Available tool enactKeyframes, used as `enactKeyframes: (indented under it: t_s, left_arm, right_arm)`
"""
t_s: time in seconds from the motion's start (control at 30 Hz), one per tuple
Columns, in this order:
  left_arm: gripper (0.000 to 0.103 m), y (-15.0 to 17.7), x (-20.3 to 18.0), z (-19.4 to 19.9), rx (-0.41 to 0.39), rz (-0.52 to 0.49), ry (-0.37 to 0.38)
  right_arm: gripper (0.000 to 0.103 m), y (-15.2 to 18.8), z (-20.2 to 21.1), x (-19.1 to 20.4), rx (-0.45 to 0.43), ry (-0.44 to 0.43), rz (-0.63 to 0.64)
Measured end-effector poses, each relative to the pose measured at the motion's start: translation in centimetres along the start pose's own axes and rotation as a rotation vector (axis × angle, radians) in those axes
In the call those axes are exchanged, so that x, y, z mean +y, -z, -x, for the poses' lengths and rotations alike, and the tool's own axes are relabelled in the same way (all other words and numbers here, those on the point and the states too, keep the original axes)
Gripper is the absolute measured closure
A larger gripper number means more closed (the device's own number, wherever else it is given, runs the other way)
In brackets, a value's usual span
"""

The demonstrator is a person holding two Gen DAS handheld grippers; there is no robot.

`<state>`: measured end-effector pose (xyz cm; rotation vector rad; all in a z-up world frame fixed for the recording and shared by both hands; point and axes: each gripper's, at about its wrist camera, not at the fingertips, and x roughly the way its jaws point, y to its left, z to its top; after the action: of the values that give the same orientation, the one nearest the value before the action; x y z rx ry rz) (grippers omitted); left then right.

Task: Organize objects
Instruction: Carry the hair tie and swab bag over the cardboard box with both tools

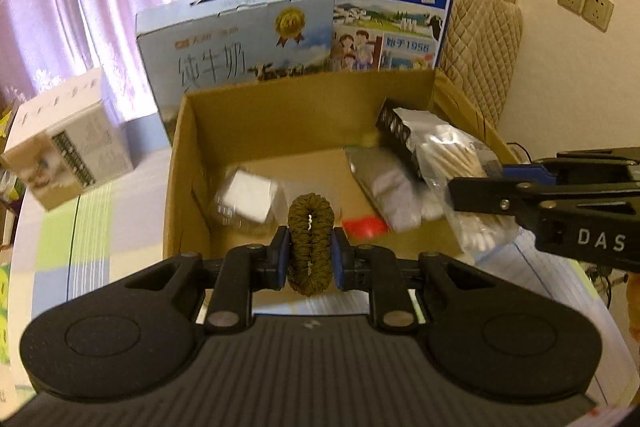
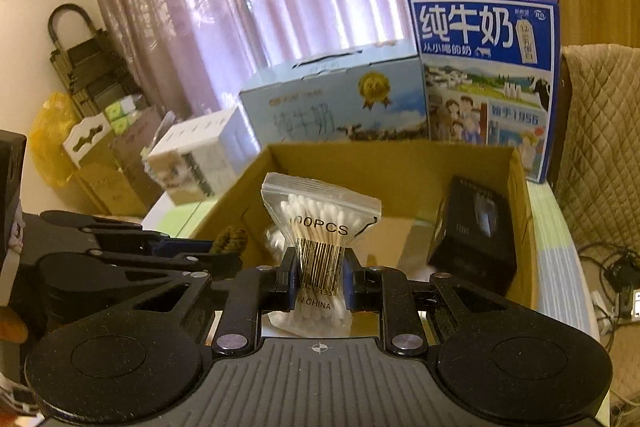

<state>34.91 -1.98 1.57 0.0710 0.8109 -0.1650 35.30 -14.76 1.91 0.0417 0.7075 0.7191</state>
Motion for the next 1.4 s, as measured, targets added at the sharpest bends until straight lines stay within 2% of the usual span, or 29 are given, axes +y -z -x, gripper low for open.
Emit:
enactKeyframes:
  t_s: [0.17, 0.4, 0.73, 1.4]
  left_arm:
    - [0.085, -2.5, 0.1, -2.4, -0.006, -0.022, 0.002]
    - [0.085, -4.8, 0.8, -6.4, 0.034, -0.016, 0.017]
    - [0.085, -6.1, 0.9, -10.7, 0.103, -0.017, 0.023]
    - [0.083, -8.2, 1.8, -15.3, 0.139, -0.014, -0.013]
  right_arm:
    - [0.085, -1.7, -2.3, -1.5, 0.007, 0.013, -0.027]
    - [0.085, -2.5, -6.1, -3.2, 0.059, 0.034, -0.065]
    - [0.085, -3.0, -9.9, -5.0, 0.109, 0.054, -0.104]
    - [0.085, -3.6, -13.2, -7.3, 0.141, 0.092, -0.146]
